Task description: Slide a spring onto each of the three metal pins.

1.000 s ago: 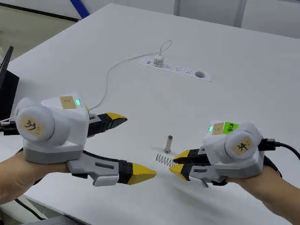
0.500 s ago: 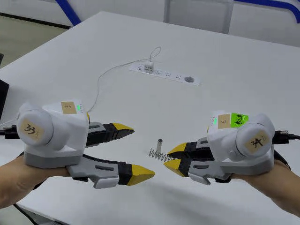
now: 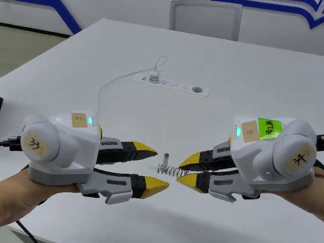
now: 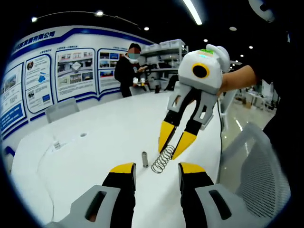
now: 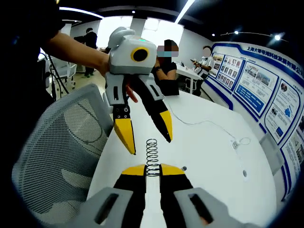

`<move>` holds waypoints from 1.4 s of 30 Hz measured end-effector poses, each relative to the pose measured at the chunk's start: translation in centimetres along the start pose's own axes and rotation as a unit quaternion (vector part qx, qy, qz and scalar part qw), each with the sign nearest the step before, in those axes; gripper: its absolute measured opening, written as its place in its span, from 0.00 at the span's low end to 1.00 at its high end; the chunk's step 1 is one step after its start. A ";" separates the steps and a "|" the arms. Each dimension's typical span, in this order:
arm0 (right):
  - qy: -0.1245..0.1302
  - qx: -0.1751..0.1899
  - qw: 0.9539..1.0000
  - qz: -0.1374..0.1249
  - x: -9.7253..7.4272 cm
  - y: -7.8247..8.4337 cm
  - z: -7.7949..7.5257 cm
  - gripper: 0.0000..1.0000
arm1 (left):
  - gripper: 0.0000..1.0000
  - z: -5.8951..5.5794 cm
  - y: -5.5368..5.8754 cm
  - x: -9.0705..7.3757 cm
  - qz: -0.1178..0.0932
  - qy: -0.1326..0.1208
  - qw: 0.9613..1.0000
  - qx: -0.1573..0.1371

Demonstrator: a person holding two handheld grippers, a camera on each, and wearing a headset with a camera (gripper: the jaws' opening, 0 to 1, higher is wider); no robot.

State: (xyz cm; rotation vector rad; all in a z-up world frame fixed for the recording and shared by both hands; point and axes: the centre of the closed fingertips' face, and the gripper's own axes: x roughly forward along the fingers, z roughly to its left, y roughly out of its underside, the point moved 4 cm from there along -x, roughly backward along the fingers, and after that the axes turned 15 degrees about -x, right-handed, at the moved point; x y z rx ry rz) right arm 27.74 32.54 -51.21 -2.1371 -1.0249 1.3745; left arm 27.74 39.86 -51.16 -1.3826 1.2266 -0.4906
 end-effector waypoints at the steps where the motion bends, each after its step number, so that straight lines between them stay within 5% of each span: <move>1: -0.001 -0.003 1.000 0.001 0.0 0.0 0.0 0.10 | 0.36 -0.1 0.0 0.0 0.001 0.001 1.000 0.001; 16: -0.013 -0.046 0.999 0.001 -0.8 -0.8 0.5 0.10 | 0.15 -1.3 0.0 0.2 0.015 0.022 1.000 0.016; 20: -0.019 -0.052 0.998 0.001 -1.0 -0.9 0.7 0.10 | 0.14 -1.7 0.0 0.3 0.024 0.026 0.999 0.021; 25: -0.029 -0.062 0.998 -0.002 -1.1 -1.1 1.0 0.10 | 0.12 -2.2 0.2 0.1 0.041 0.033 0.996 0.070; 34: -0.028 -0.055 0.998 -0.005 -1.3 -1.1 0.6 0.11 | 0.11 -2.1 -0.2 0.0 0.026 0.022 0.995 0.093; 42: -0.025 -0.044 0.999 -0.004 -1.1 -0.7 0.1 0.17 | 0.10 -1.9 -0.4 -0.6 0.033 0.023 0.993 0.112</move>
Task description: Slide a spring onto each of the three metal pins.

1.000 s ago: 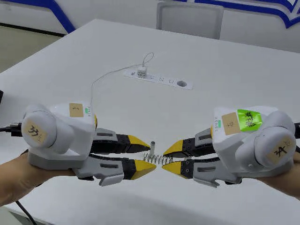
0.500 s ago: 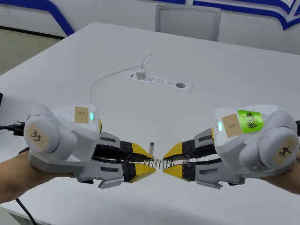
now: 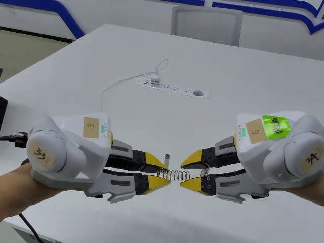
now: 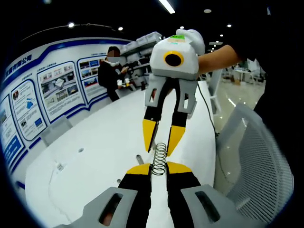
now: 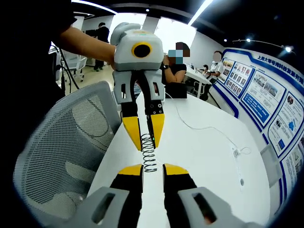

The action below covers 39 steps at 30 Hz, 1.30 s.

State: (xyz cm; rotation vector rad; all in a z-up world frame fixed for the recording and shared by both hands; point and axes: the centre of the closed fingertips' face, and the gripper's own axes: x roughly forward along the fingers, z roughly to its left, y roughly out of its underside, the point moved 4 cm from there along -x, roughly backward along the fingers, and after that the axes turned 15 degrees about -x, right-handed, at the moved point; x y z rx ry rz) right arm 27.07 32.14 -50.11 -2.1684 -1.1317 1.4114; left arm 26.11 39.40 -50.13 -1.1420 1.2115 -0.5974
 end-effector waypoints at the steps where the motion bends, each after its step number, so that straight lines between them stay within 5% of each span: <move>1: 0.002 0.005 1.000 -0.005 0.0 -0.1 -0.1 0.16 | 0.10 0.1 0.0 -0.1 -0.001 0.000 1.000 0.000; 12: -0.004 0.049 0.998 -0.034 -0.1 -0.4 -0.2 0.12 | 0.10 0.2 -0.6 -0.2 -0.011 0.004 1.000 0.001; 20: -0.009 0.050 0.998 -0.048 -0.5 -0.9 -0.2 0.10 | 0.10 0.1 -0.3 0.1 0.008 0.002 1.000 0.017; 23: -0.009 0.075 0.993 -0.096 -1.2 -2.0 -0.4 0.10 | 0.10 0.2 -0.5 -0.1 0.011 -0.001 1.000 0.021; 36: 0.009 0.085 0.989 -0.123 -1.9 -3.0 -1.0 0.10 | 0.10 0.0 -1.0 0.2 0.009 -0.002 1.000 0.012; 39: 0.010 0.099 0.984 -0.147 -1.9 -3.7 -1.0 0.11 | 0.10 -0.2 -0.8 0.4 0.011 0.000 1.000 0.011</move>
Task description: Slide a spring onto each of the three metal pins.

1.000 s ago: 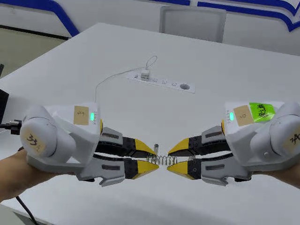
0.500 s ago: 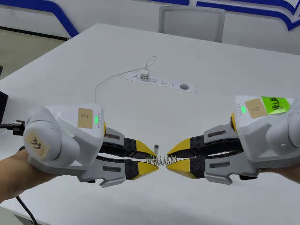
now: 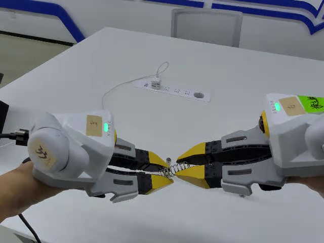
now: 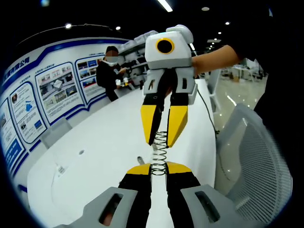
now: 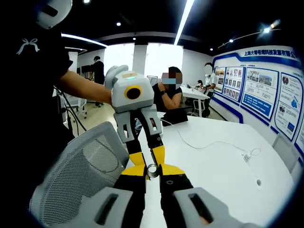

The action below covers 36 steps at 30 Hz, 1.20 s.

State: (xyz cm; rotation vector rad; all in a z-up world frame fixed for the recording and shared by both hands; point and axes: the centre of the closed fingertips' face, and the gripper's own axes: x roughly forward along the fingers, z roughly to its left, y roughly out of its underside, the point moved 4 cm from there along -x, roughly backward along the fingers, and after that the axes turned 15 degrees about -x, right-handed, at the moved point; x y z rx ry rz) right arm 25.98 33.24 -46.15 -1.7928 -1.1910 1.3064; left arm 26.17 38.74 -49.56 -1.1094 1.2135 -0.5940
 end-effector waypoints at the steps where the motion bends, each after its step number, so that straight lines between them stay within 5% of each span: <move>1: 0.002 0.008 1.000 -0.013 0.1 -0.3 0.0 0.11 | 0.10 0.0 0.0 0.0 0.000 0.000 1.000 0.000; 11: 0.000 0.020 1.000 -0.019 0.6 -0.8 0.0 0.10 | 0.11 -0.5 0.1 0.3 0.005 0.005 1.000 -0.001; 18: 0.013 0.028 0.999 -0.012 1.2 -0.8 -0.6 0.09 | 0.11 0.2 0.4 -0.1 -0.004 0.000 1.000 -0.026; 25: 0.024 0.029 0.999 -0.011 1.5 -1.0 -1.9 0.10 | 0.14 1.4 1.2 -0.7 -0.007 -0.025 0.999 -0.036; 30: 0.044 0.028 0.999 -0.005 1.4 -1.0 -3.3 0.10 | 0.21 2.5 0.8 -1.7 -0.042 -0.044 0.996 -0.069; 36: 0.061 0.047 0.997 0.019 1.5 0.6 -5.3 0.10 | 0.34 3.7 1.1 -2.8 -0.044 -0.075 0.994 -0.073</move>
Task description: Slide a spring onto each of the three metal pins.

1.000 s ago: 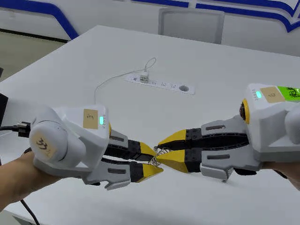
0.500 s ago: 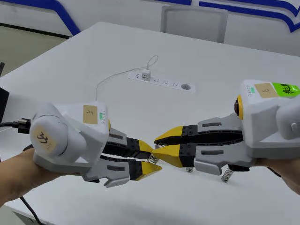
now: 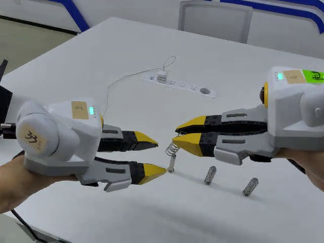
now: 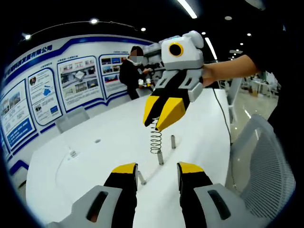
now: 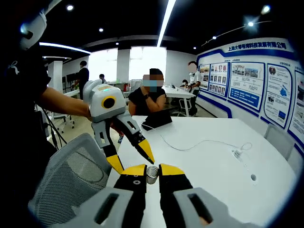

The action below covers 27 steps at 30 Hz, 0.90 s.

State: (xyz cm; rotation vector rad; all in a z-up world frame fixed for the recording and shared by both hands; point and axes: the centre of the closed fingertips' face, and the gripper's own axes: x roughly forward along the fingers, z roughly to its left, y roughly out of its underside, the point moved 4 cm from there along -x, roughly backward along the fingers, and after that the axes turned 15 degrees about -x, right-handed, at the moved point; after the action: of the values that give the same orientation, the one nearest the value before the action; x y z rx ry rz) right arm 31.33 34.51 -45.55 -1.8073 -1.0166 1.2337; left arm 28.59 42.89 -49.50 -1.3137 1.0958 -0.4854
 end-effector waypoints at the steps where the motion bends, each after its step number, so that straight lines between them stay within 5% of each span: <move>1: 0.005 0.002 1.000 0.008 0.1 0.4 -0.4 0.10 | 0.37 0.2 0.0 -0.2 0.000 -0.005 1.000 -0.004; 7: 0.035 0.020 0.997 0.062 1.2 3.1 -3.0 0.10 | 0.49 1.6 0.9 -1.2 0.006 -0.026 0.999 -0.027; 10: 0.042 0.022 0.995 0.085 1.9 4.1 -3.7 0.10 | 0.59 1.7 0.8 -1.4 -0.009 -0.025 0.998 -0.059; 13: 0.041 0.027 0.995 0.092 2.7 4.7 -4.1 0.10 | 0.70 1.8 0.7 -1.5 -0.014 -0.025 0.998 -0.063; 27: 0.027 0.032 0.990 0.136 4.7 8.1 -4.2 0.10 | 0.82 2.8 1.8 -1.9 0.000 -0.039 0.996 -0.079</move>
State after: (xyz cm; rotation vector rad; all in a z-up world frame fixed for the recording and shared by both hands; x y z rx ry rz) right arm 38.18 34.68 -53.27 -1.9646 -0.7084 1.3542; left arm 29.56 46.35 -50.81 -1.4586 1.0861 -0.3497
